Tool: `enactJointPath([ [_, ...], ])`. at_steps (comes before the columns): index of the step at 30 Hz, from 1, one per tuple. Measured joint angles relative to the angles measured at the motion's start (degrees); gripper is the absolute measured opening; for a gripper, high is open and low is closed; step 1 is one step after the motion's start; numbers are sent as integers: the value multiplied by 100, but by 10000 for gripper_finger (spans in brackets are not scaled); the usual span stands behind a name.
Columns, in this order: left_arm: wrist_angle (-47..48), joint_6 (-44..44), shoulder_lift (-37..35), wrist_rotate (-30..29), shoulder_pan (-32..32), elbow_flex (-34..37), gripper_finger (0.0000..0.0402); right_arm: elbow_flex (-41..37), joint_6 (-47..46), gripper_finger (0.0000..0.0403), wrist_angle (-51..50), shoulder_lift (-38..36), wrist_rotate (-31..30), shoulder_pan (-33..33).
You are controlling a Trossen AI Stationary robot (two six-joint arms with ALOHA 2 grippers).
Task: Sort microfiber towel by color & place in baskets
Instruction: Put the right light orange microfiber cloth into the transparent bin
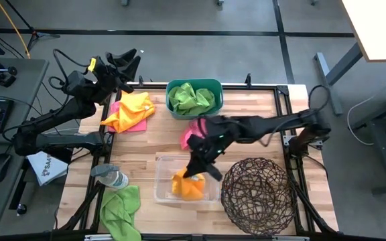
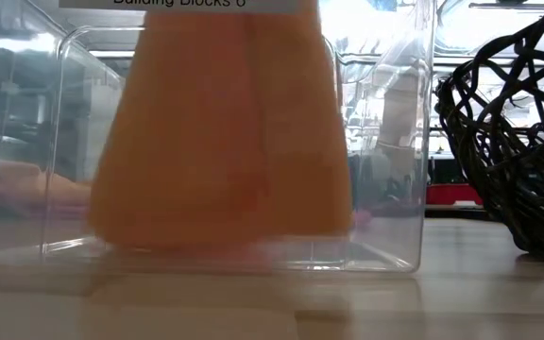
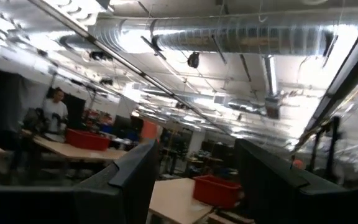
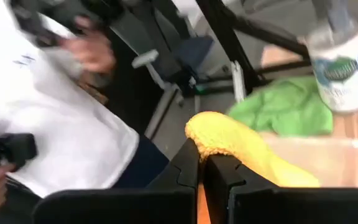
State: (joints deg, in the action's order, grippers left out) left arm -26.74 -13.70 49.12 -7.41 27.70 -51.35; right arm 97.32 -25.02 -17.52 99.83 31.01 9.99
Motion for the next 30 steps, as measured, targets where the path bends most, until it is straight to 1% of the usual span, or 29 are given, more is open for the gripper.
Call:
enactJointPath([
  [2, -7, -440, 0, 292, 0, 0, 200, 0, 124, 0, -26, 174, 53, -25],
  [6, -22, -1147, 0, 1340, -85, 0, 200, -3, 442, 0, -279, 310, 230, -10],
  [8, -15, -1351, 9, 1669, -276, 0, 200, 0, 624, 0, -712, 317, 151, 24],
  [10, -23, -1497, 59, 1730, -574, 0, 200, 0, 807, 0, -1263, 332, -185, 81],
  [12, -1, -1516, 126, 1636, -967, 0, 200, -3, 908, 0, -1748, 337, -778, 178],
  [15, 58, -1321, 274, 1182, -1682, 0, 200, -3, 793, 0, -2141, 337, -1822, 353],
  [16, 55, -1248, 351, 985, -1909, 0, 200, -3, 681, 0, -2197, 359, -2078, 414],
  [18, 74, -1064, 459, 643, -2302, 4, 200, -3, 422, 0, -2225, 382, -2366, 524],
  [21, 96, -526, 562, 275, -2647, -48, 200, -3, 106, 0, -2228, 432, -2492, 664],
  [26, 414, 684, 625, -212, -2750, -323, 200, -3, -599, 2, -2362, 561, -2513, 812],
  [28, 542, 1153, 619, -388, -2718, -457, 200, -3, -1136, 13, -2377, 656, -2578, 823],
  [30, 722, 1523, 615, -504, -2663, -578, 200, -3, -1580, 39, -2451, 768, -2592, 792],
])
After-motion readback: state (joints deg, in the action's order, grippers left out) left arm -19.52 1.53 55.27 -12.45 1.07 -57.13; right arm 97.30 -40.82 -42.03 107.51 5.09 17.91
